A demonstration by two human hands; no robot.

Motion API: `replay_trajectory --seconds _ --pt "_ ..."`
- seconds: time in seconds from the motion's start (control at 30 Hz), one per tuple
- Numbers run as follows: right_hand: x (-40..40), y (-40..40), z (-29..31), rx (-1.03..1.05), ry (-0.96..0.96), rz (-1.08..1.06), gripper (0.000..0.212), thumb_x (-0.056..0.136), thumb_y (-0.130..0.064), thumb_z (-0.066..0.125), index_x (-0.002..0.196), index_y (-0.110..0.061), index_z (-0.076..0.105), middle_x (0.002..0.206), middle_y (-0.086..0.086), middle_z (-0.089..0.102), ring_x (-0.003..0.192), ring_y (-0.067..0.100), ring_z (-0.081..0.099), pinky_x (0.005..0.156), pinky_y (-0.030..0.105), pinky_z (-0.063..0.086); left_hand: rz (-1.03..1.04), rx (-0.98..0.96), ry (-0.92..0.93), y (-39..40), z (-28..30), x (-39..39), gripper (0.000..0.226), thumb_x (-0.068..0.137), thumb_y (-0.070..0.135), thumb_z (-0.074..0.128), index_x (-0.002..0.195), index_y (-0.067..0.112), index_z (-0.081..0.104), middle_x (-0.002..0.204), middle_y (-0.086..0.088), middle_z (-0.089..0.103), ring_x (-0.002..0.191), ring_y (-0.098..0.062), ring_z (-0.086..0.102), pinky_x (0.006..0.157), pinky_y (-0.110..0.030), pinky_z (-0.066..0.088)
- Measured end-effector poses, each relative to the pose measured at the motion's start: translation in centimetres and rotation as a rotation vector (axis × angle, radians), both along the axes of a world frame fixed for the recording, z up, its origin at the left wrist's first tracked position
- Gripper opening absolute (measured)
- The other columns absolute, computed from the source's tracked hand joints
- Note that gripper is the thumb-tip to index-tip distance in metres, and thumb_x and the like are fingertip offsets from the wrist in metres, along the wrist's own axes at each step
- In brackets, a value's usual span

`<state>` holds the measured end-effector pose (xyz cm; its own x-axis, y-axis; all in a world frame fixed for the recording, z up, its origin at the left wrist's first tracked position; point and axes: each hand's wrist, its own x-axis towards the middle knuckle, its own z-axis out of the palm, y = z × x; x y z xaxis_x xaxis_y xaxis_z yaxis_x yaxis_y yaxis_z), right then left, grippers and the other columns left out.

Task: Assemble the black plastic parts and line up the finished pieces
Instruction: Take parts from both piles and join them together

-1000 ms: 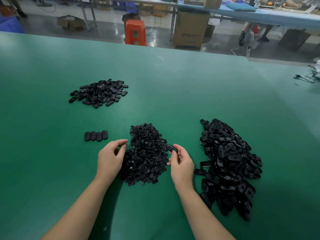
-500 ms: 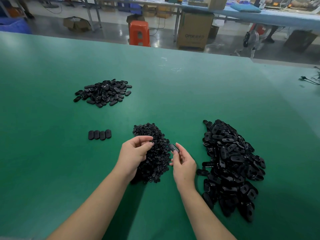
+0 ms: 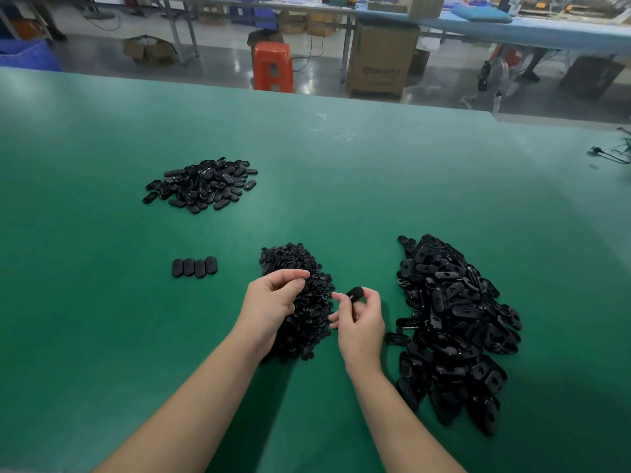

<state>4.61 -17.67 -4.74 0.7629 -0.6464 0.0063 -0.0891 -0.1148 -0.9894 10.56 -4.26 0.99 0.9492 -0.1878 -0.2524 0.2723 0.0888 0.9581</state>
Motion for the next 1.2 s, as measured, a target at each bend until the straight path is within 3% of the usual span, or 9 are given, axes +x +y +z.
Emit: replay_trajectory --seconds 0.17,0.3,0.4,0.5,0.6,0.73,1.0,1.2 --pt "0.1 0.0 0.0 0.038 -0.032 -0.003 0.013 0.105 -0.015 0.051 0.098 -0.025 0.056 0.096 -0.014 0.076 0.06 0.015 0.068 0.054 0.024 0.055 -0.068 0.02 -0.064 -0.6 0.5 -0.2 0.02 0.096 0.001 0.062 0.091 0.015 0.077 0.074 -0.003 0.069 0.058 -0.01 0.058 0.051 -0.021 0.046" --pt "0.1 -0.1 -0.3 -0.016 -0.016 -0.041 0.016 0.104 -0.017 0.053 0.094 -0.025 0.064 0.089 -0.004 0.07 0.064 0.019 0.068 0.06 0.021 0.053 -0.134 0.207 -0.193 -0.9 0.3 -0.2 0.024 0.097 0.006 0.062 0.094 0.023 0.078 0.056 -0.001 0.057 0.049 -0.013 0.047 0.05 -0.023 0.045" --pt "0.3 -0.3 -0.7 -0.106 -0.002 -0.047 0.014 0.1 -0.015 0.061 0.094 -0.026 0.066 0.093 -0.003 0.062 0.075 0.029 0.068 0.07 0.03 0.055 -0.187 0.305 -0.224 -1.4 0.0 -0.3 0.024 0.096 0.008 0.062 0.1 0.026 0.078 0.057 0.004 0.058 0.044 -0.011 0.045 0.048 -0.019 0.042" --pt "0.3 -0.2 -0.7 0.002 -0.031 -0.052 0.017 0.098 -0.011 0.065 0.095 -0.029 0.065 0.081 -0.001 0.07 0.07 0.019 0.071 0.066 0.025 0.058 -0.182 0.372 -0.221 -2.2 -0.2 -0.3 0.012 0.092 0.007 0.069 0.1 0.016 0.072 0.073 -0.002 0.068 0.042 -0.01 0.051 0.046 -0.02 0.045" --pt "0.2 -0.3 -0.8 0.048 -0.036 -0.031 0.023 0.098 -0.01 0.064 0.102 -0.032 0.063 0.082 -0.006 0.074 0.076 0.013 0.075 0.078 0.034 0.06 -0.179 0.429 -0.208 -2.9 -0.4 -0.1 0.005 0.089 0.009 0.072 0.087 0.013 0.071 0.067 0.0 0.068 0.041 -0.013 0.054 0.046 -0.021 0.046" --pt "0.3 -0.1 -0.6 0.076 -0.033 -0.031 0.021 0.103 -0.01 0.056 0.1 -0.03 0.064 0.093 -0.004 0.077 0.084 0.013 0.076 0.087 0.043 0.06 -0.178 0.437 -0.156 -3.7 -0.7 0.2 0.009 0.09 0.006 0.07 0.085 0.013 0.074 0.066 -0.001 0.069 0.044 -0.013 0.057 0.048 -0.026 0.052" --pt "-0.1 -0.1 -0.1 -0.019 -0.021 -0.021 0.026 0.102 -0.009 0.057 0.098 -0.034 0.064 0.097 -0.014 0.074 0.092 -0.002 0.069 0.086 0.022 0.054 -0.134 0.491 -0.168 -4.8 -0.5 0.0 0.008 0.091 0.002 0.066 0.087 0.009 0.069 0.075 -0.007 0.071 0.046 -0.008 0.064 0.048 -0.025 0.056" --pt "-0.1 -0.2 -0.2 -0.035 -0.022 -0.01 0.021 0.101 -0.01 0.058 0.102 -0.03 0.066 0.099 -0.011 0.075 0.093 -0.002 0.069 0.084 0.016 0.053 -0.155 0.544 -0.207 -4.9 -0.2 0.2 0.012 0.089 0.003 0.067 0.08 0.009 0.071 0.068 -0.004 0.072 0.046 -0.013 0.065 0.049 -0.025 0.057"
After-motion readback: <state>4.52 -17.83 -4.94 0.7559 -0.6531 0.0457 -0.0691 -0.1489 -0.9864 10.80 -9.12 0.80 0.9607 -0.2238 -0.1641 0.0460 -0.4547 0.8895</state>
